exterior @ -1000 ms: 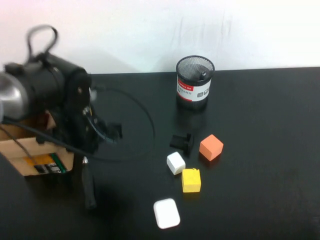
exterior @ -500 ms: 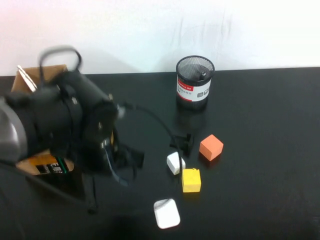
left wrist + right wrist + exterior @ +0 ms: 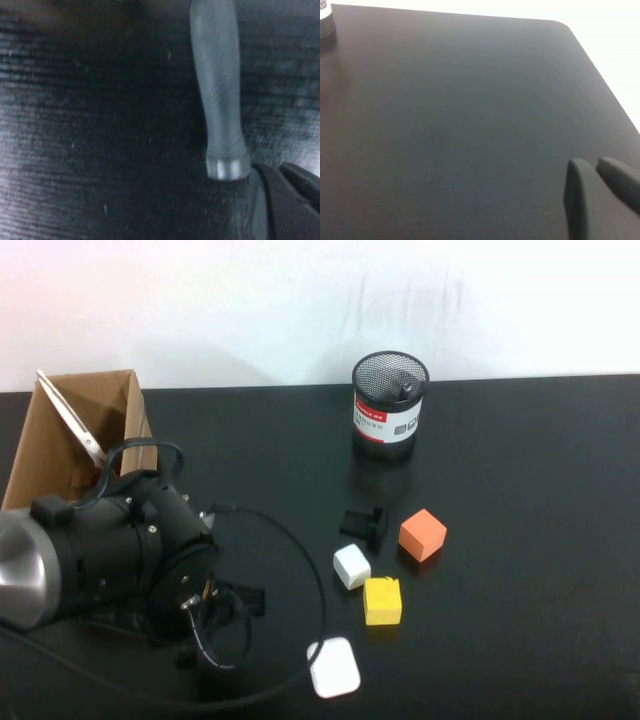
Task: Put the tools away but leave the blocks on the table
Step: Pick up the black Screwdriver from the table
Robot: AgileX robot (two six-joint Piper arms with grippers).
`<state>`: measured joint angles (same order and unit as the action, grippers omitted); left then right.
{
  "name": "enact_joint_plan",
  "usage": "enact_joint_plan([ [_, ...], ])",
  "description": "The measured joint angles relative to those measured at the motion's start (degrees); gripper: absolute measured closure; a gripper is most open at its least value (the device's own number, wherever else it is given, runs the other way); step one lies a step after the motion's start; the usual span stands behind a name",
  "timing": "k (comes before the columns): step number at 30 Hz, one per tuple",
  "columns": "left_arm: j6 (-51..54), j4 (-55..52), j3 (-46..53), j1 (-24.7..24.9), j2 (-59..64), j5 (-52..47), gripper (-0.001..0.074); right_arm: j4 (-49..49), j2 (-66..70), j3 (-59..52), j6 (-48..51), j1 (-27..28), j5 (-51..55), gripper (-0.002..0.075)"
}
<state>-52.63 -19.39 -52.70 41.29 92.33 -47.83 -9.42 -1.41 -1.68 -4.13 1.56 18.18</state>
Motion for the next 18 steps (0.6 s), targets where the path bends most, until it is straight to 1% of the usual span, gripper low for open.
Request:
enact_joint_plan([
  [2,-2.3,-1.3,0.0,0.0,0.0,1.1,0.0729,0.0,0.0,0.0,0.0,0.0,0.0,0.0732],
  [4,-3.7,-2.1,0.0,-0.2,0.0,1.5,0.0696,0.0,0.0,0.0,0.0,0.0,0.0,0.0732],
  [7,-4.8,-2.5,0.0,-1.3,0.0,1.6,0.0598,0.0,0.0,0.0,0.0,0.0,0.0,0.0732],
  [9,-5.8,-2.4,0.0,-2.6,0.1,1.6,0.0514,0.0,0.0,0.0,0.0,0.0,0.0,0.0732],
  [11,-6.3,-1.8,0.0,-4.1,0.3,1.6,0.0449,0.0,0.0,0.0,0.0,0.0,0.0,0.0732],
  [14,-6.5,-0.6,0.0,-5.5,0.7,2.5,0.0414,0.0,0.0,0.0,0.0,0.0,0.0,0.0732],
  [18,-5.5,1.1,0.0,-5.8,2.6,5.8,0.0402,0.0,0.0,0.0,0.0,0.0,0.0,0.0732],
])
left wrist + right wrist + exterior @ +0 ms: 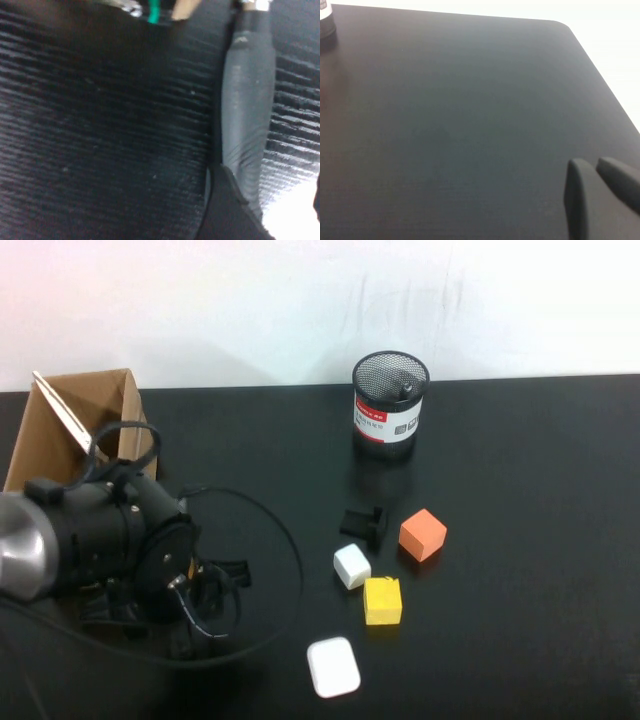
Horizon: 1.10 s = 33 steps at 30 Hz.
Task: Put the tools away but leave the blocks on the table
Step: Pick up the black Screwdriver from the table, then place the picked object into the round holder
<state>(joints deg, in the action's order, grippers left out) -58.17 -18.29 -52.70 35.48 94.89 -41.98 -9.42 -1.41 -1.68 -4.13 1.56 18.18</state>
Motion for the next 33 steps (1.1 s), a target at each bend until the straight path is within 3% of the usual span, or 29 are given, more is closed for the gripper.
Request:
enact_joint_plan([
  [9,0.6,0.2,-0.1,0.0,6.3,1.8,0.0407,0.0,0.0,0.0,0.0,0.0,0.0,0.0732],
  [11,1.3,0.5,-0.5,0.0,6.6,2.1,0.0475,0.0,0.0,0.0,0.0,0.0,0.0,0.0732],
  [13,3.4,1.2,-0.7,0.0,6.9,2.1,0.0605,0.0,0.0,0.0,0.0,0.0,0.0,0.0732],
  [19,10.2,3.3,-1.1,0.1,6.1,1.5,0.0603,0.0,0.0,0.0,0.0,0.0,0.0,0.0732],
  [23,12.7,1.7,-0.6,4.5,1.7,2.3,0.0604,0.0,0.0,0.0,0.0,0.0,0.0,0.0732],
  [27,13.0,-5.0,-0.6,8.3,-5.1,9.0,0.0604,0.0,0.0,0.0,0.0,0.0,0.0,0.0732],
  [33,12.5,-15.7,-0.8,8.0,-9.9,23.3,0.0604,0.0,0.0,0.0,0.0,0.0,0.0,0.0732],
])
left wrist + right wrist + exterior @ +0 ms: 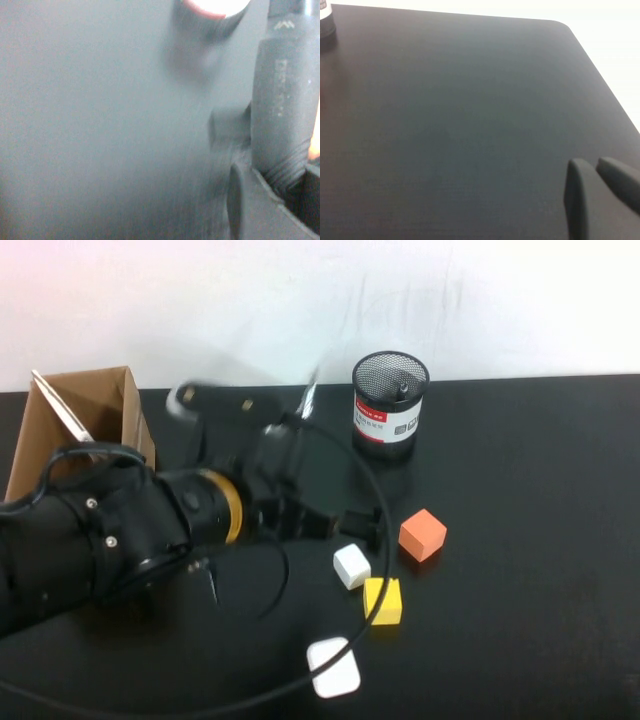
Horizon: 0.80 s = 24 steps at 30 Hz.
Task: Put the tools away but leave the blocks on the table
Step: Place the picked object into the round holder
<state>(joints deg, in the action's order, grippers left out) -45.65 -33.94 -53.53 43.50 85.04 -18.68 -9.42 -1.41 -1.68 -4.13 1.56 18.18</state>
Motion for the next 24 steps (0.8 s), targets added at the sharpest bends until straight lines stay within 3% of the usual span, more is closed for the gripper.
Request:
enact_joint_plan([
  [7,-1.1,-19.9,-4.5,-5.4,2.4,17.9,0.0604,0.0,0.0,0.0,0.0,0.0,0.0,0.0732],
  [15,-7.2,-20.5,-14.9,-15.2,16.0,39.7,0.0605,0.0,0.0,0.0,0.0,0.0,0.0,0.0732],
  [19,-7.4,-20.9,-21.6,-16.0,23.9,48.0,0.0605,0.0,0.0,0.0,0.0,0.0,0.0,0.0732],
  [24,-7.5,-20.9,-30.0,-16.0,32.9,50.3,0.0605,0.0,0.0,0.0,0.0,0.0,0.0,0.0732],
])
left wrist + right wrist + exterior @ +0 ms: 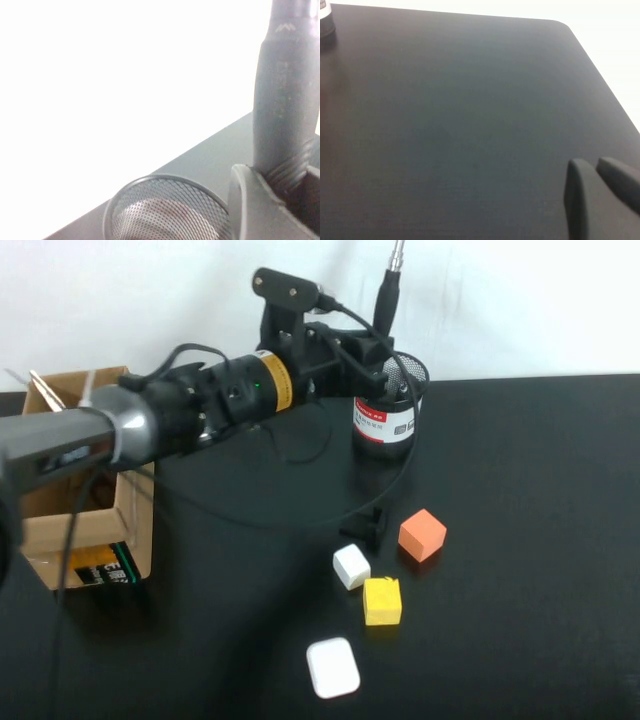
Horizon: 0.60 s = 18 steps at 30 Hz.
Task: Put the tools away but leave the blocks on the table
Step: Place the picked object into the round holder
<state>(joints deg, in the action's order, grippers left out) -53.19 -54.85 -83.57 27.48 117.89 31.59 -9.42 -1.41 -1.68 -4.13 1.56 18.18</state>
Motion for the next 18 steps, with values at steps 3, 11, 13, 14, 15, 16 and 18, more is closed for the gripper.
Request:
enact_joint_plan([
  [3,-1.0,0.3,-3.8,0.0,3.9,0.6,0.0605,0.0,0.0,0.0,0.0,0.0,0.0,0.0732],
  [11,-1.8,1.0,-9.0,0.0,10.0,0.8,0.0605,0.0,0.0,0.0,0.0,0.0,0.0,0.0732],
  [13,-1.7,1.1,-9.1,0.0,10.7,0.2,0.0605,0.0,0.0,0.0,0.0,0.0,0.0,0.0732],
  [14,-1.7,1.2,-9.1,0.0,10.9,-0.2,0.0605,0.0,0.0,0.0,0.0,0.0,0.0,0.0732],
  [15,-1.7,1.2,-9.1,0.0,11.1,-0.4,0.0605,0.0,0.0,0.0,0.0,0.0,0.0,0.0732],
  [16,-1.7,1.2,-9.1,0.0,11.4,-0.7,0.0605,0.0,0.0,0.0,0.0,0.0,0.0,0.0732],
  [18,-1.7,1.3,-9.1,0.0,11.9,-1.8,0.0605,0.0,0.0,0.0,0.0,0.0,0.0,0.0732],
])
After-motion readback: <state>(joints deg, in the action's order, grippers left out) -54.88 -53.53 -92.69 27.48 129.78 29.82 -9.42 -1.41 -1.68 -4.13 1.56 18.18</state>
